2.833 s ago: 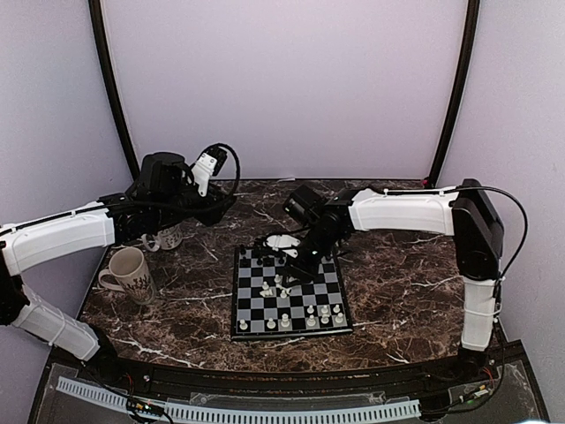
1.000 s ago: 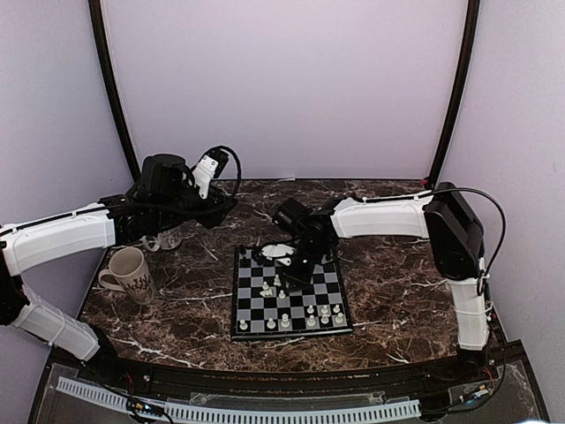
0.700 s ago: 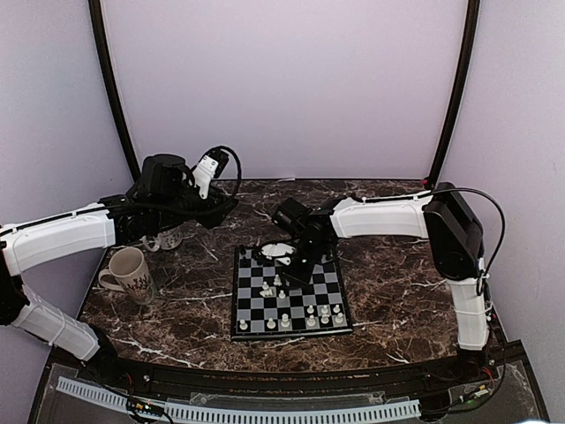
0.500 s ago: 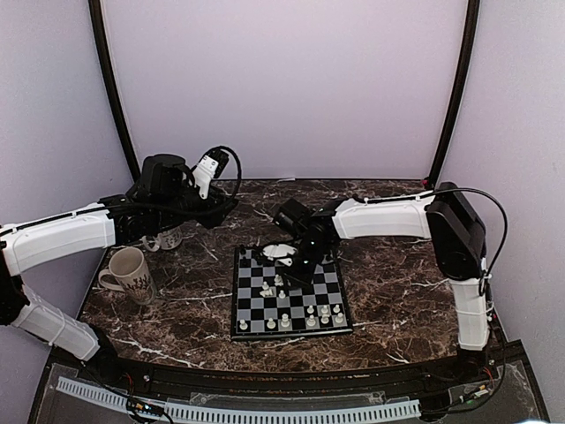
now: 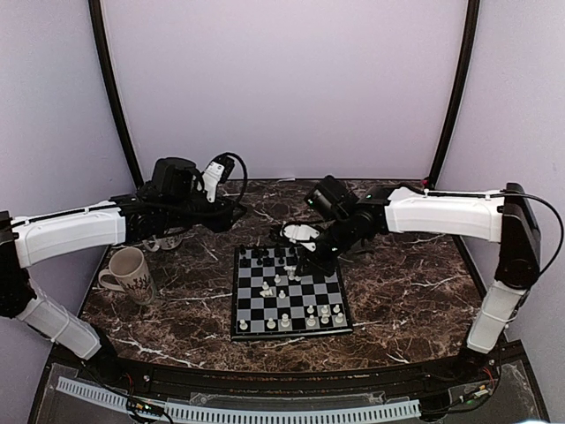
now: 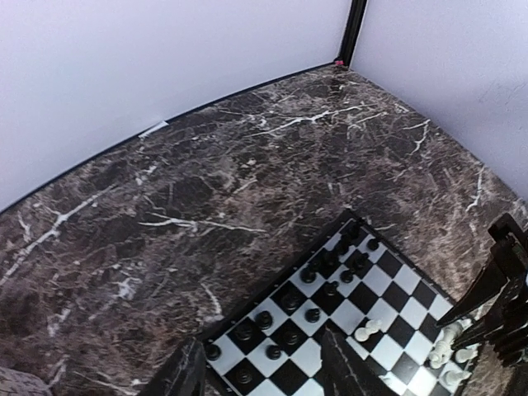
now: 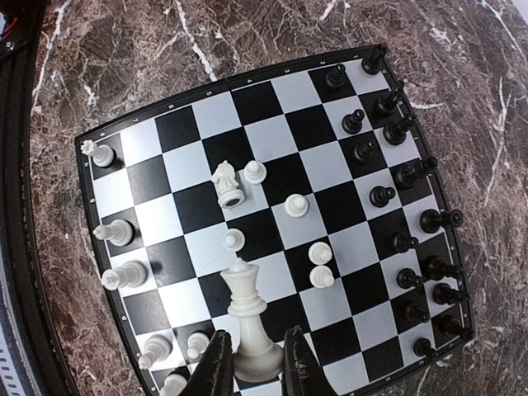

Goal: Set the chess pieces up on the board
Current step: Pass from the right arm to the left

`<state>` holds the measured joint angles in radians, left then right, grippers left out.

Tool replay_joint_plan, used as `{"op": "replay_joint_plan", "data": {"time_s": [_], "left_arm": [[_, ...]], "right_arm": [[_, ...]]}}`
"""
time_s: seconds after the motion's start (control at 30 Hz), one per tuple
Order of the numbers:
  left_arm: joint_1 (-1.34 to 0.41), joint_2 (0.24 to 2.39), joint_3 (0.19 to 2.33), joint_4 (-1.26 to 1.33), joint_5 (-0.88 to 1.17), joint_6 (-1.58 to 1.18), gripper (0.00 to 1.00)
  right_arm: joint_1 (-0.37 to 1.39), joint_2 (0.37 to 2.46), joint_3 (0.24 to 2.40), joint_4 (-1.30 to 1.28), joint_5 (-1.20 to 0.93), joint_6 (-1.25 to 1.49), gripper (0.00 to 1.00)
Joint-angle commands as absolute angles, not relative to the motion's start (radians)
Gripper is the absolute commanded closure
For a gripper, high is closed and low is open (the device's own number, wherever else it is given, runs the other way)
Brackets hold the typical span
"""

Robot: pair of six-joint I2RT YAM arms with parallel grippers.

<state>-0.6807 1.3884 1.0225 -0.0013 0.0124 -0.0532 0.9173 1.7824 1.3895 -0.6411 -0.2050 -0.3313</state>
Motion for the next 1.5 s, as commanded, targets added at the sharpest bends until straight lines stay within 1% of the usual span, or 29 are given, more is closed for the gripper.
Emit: {"op": "replay_joint_plan", "data": {"time_s": [0.0, 0.17, 0.27, 0.57, 0.73, 1.0, 1.17, 1.47], "left_arm": [[-0.676, 1.409, 1.058, 0.032, 0.193, -0.301, 0.51], [-0.677, 1.403, 0.910, 0.312, 0.371, -0.605, 0.53], [-0.706, 1.430, 0.858, 0.422, 0.407, -0.689, 0.54], [-0.826, 1.584, 0.931, 0.476, 0.395, -0.706, 0.53], [-0.834, 1.637, 0.954, 0.500, 0.397, -0.724, 0.54], [-0.843, 1.710, 0.992, 0.535, 0.478, -0.755, 0.55], [-0.847, 1.739, 0.999, 0.561, 0.515, -0.776, 0.59], [-0.848, 1.759, 0.994, 0.593, 0.539, -0.795, 0.70]], "right_arm": [[0.872, 1.683, 1.297, -0.526, -0.284, -0.355, 0.83], [0.808, 1.612, 1.191, -0.417, -0.343, -0.333, 0.83], [0.781, 1.602, 1.162, -0.382, -0.374, -0.313, 0.83], [0.757, 1.560, 1.160, -0.367, -0.419, -0.306, 0.82], [0.759, 1.557, 1.131, -0.366, -0.434, -0.309, 0.82], [0.758, 1.556, 1.129, -0.370, -0.448, -0.317, 0.82], [0.759, 1.556, 1.127, -0.368, -0.449, -0.318, 0.81], [0.757, 1.563, 1.126, -0.367, -0.446, -0.321, 0.81]]}}
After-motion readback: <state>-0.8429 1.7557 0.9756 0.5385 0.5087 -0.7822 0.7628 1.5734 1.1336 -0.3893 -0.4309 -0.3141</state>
